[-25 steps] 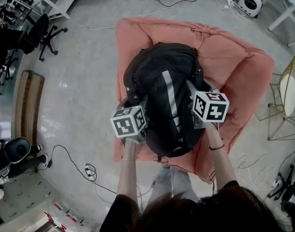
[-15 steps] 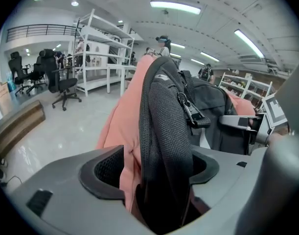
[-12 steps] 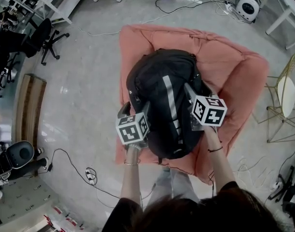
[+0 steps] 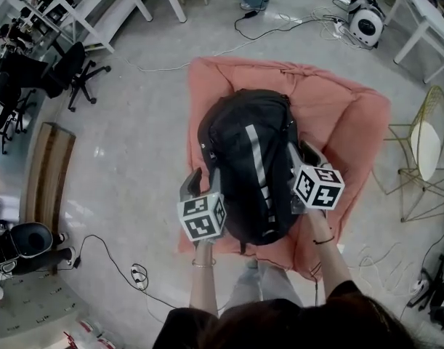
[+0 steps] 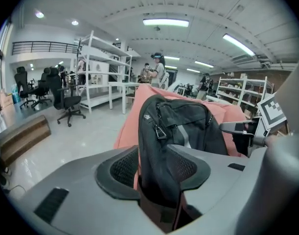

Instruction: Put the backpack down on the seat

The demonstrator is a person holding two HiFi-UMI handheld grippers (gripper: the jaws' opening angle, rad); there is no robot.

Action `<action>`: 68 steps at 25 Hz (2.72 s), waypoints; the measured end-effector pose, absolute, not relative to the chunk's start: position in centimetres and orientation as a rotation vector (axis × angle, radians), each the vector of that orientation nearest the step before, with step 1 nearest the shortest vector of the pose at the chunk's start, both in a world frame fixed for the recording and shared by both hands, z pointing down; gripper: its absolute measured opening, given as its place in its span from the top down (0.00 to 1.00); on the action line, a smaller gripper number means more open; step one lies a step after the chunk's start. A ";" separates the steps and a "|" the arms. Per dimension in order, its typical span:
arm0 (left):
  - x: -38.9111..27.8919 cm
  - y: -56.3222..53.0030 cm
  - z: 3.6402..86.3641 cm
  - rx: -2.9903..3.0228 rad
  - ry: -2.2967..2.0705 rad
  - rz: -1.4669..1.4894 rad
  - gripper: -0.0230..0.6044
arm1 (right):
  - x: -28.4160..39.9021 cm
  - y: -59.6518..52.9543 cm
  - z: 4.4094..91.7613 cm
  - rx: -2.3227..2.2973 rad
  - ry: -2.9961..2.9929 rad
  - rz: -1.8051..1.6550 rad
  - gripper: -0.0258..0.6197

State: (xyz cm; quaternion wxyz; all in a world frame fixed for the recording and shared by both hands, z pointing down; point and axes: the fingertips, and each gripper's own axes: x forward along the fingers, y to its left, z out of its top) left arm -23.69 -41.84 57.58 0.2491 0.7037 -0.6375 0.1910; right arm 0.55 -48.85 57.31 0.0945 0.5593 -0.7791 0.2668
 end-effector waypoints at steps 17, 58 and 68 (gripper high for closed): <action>-20.8 -36.1 47.3 2.161 -1.675 0.287 0.94 | -1.6 -41.7 47.3 1.531 -2.481 0.552 0.93; -23.7 -24.6 33.7 2.431 -1.888 0.115 0.94 | 3.2 -29.2 32.3 1.602 -2.758 0.134 0.94; -23.1 -23.9 34.2 2.444 -1.884 0.133 0.94 | 3.9 -28.6 32.9 1.602 -2.763 0.141 0.94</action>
